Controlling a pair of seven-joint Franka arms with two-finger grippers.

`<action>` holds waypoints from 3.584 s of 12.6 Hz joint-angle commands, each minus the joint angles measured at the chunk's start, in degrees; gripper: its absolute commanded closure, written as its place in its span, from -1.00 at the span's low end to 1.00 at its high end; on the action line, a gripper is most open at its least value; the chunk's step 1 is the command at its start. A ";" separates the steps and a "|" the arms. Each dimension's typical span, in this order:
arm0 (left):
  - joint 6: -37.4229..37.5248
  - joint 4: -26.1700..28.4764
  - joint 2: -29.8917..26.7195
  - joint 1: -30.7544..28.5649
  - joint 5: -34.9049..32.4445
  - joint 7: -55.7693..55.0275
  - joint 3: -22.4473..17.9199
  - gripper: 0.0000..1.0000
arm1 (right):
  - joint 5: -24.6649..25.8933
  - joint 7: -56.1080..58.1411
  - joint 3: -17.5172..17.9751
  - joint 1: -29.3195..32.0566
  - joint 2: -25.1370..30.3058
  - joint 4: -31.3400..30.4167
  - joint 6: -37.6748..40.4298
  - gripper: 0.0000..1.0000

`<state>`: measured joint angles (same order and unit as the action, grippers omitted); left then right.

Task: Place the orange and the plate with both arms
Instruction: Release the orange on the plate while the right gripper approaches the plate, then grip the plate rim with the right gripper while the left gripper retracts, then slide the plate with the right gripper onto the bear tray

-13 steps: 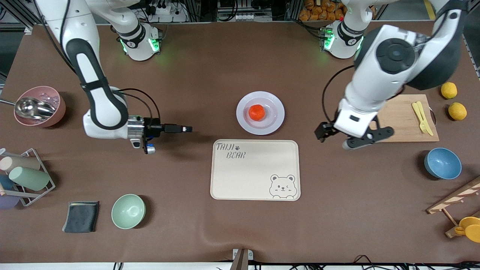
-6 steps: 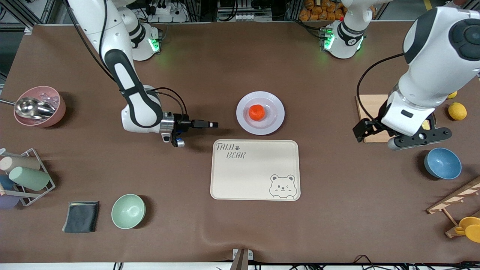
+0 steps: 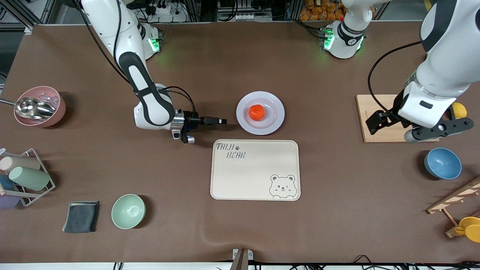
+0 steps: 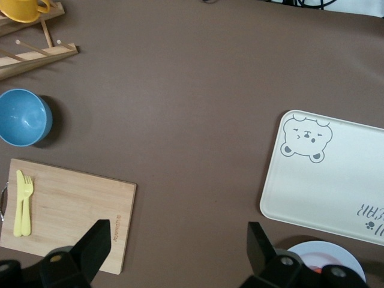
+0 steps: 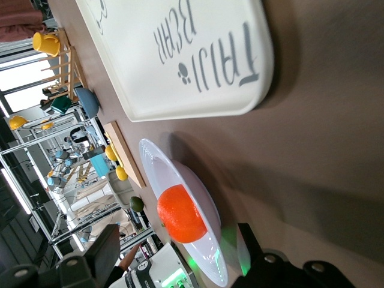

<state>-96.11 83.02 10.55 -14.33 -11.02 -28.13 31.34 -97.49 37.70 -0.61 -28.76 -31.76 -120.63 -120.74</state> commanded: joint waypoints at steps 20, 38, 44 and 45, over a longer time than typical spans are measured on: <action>4.61 4.26 -10.47 13.36 12.78 25.06 -27.47 -1.00 | -12.99 6.95 -0.53 -8.86 -3.67 2.42 -4.60 1.00; 2.16 4.78 -8.98 13.53 11.90 24.97 -26.94 -1.00 | -19.76 6.34 -0.80 -3.32 0.39 11.00 -4.91 1.00; -3.29 4.78 -4.67 13.71 11.81 24.97 -26.94 -1.00 | -19.85 5.89 -0.88 -1.30 -9.27 19.81 -7.14 1.00; -4.08 4.87 -3.71 13.71 11.81 24.97 -26.94 -1.00 | -19.58 5.98 -0.97 -0.43 -10.33 20.86 -7.14 1.00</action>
<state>-98.54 87.82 5.59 -0.99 0.29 -4.43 4.83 -115.92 43.25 -2.11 -30.60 -38.62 -103.98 -128.07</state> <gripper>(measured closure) 0.000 0.960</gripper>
